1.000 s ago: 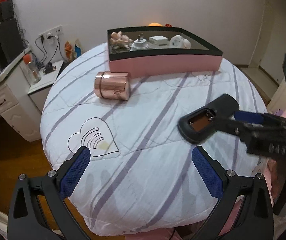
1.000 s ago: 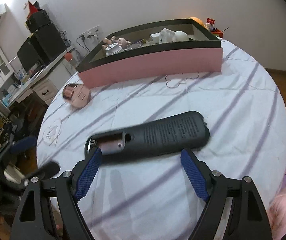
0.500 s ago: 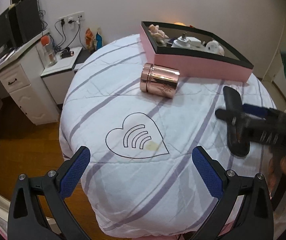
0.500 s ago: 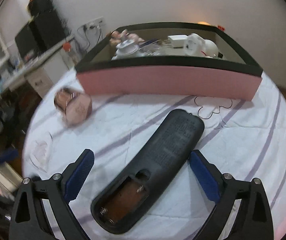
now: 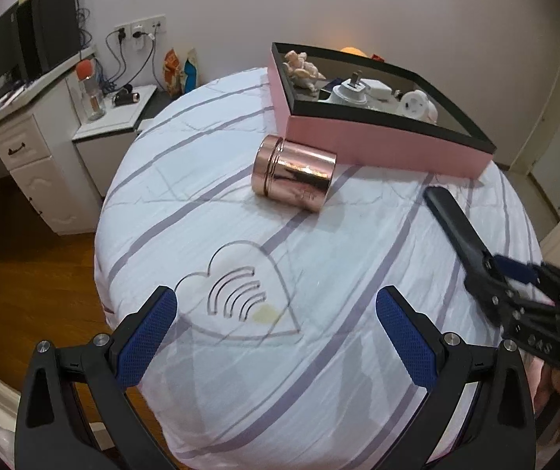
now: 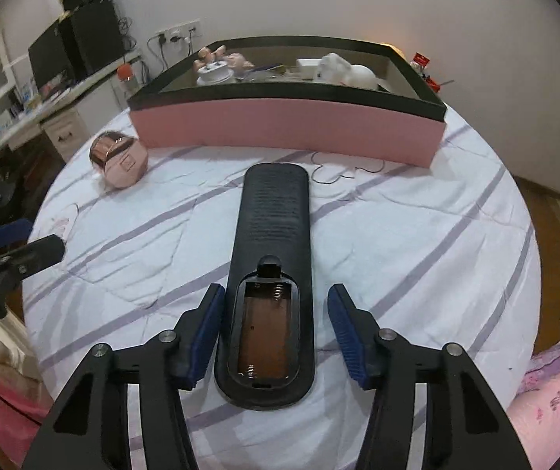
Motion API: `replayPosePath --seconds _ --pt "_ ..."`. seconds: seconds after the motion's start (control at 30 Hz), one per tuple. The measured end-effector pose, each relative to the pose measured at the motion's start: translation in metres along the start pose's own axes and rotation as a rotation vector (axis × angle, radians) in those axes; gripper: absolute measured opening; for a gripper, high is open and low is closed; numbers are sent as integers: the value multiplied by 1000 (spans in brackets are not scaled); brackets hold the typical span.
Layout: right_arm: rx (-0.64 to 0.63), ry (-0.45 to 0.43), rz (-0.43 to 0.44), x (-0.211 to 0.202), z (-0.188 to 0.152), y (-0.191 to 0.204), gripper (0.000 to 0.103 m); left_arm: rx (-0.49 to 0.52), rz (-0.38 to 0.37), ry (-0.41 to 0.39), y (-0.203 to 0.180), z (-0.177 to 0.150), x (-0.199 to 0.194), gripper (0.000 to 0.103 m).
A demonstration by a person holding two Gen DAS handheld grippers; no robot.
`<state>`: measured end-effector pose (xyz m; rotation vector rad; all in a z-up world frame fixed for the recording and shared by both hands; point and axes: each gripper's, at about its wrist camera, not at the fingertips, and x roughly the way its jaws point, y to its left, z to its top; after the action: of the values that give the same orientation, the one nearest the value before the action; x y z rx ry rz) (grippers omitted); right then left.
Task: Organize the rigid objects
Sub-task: 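Grasp the copper jar with the left tool while the right tool holds the remote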
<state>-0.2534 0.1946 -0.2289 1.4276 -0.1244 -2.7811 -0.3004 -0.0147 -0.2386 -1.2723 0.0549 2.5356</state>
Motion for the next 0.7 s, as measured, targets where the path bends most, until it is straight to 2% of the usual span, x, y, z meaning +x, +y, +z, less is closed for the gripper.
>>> replayPosePath --seconds 0.17,0.4,0.6,0.7 --pt "-7 -13 -1 7 10 1 56 -33 27 -6 -13 19 9 103" --pt "-6 -21 46 15 18 -4 56 -53 119 20 -23 48 40 103" --pt "-3 -28 85 16 19 -9 56 -59 141 49 -16 66 64 103" --pt "-3 -31 87 17 20 -9 56 -44 122 55 -14 71 74 103"
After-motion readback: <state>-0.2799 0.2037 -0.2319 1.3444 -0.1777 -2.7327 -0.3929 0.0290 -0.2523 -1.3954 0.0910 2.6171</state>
